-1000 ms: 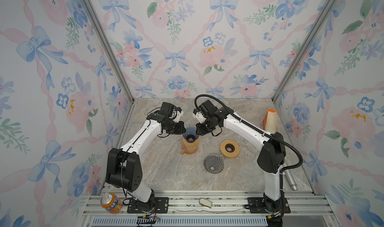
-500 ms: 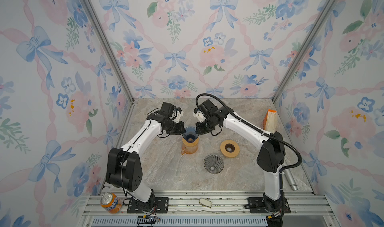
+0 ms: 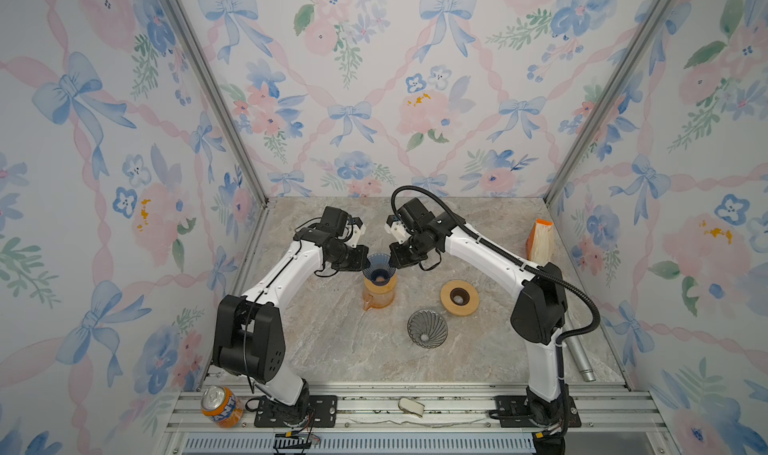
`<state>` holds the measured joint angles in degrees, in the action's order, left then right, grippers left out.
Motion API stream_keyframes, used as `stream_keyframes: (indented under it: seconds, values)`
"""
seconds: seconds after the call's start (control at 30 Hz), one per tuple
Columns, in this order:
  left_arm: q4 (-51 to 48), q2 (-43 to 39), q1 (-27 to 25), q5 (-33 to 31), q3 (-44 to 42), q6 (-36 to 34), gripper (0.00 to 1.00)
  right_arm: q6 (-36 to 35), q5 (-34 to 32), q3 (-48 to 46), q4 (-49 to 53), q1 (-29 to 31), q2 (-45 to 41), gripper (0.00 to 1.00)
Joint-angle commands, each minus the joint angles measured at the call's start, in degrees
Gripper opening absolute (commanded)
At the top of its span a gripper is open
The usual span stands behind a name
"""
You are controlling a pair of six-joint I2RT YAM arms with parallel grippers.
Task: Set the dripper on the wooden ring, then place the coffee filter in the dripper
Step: 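Hold the blue dripper with both grippers and settle it onto the lid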
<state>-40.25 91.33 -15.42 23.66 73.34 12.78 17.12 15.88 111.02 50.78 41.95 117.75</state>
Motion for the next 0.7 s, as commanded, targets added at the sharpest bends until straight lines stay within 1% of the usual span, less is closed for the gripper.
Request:
stream_keyframes:
  seconds: [0.0, 0.23, 0.33, 0.5, 0.67]
  values:
    - [-0.71, 2.31, 0.22, -1.18, -2.06, -1.17, 0.00, -0.34, -1.05, 1.93, 3.85, -0.08, 2.03, 0.15]
    - [-0.70, 3.67, 0.24, -1.09, -1.89, -1.09, 0.00, 0.71, -0.35, 0.45, 3.22, -0.40, 2.05, 0.15]
    - [-0.75, 3.93, 0.11, -1.29, -1.46, -1.09, 0.00, 1.04, 0.31, -1.80, 1.64, -0.63, 1.44, 0.12]
    - [-0.74, 4.51, 0.06, -1.88, -1.20, -1.17, 0.00, 3.08, 2.12, -5.95, -2.11, -1.75, 0.28, 0.11]
    - [-0.75, 5.08, -0.57, -2.65, -0.58, -1.09, 0.00, 2.90, 2.39, -8.30, -3.28, -2.23, -0.31, 0.10]
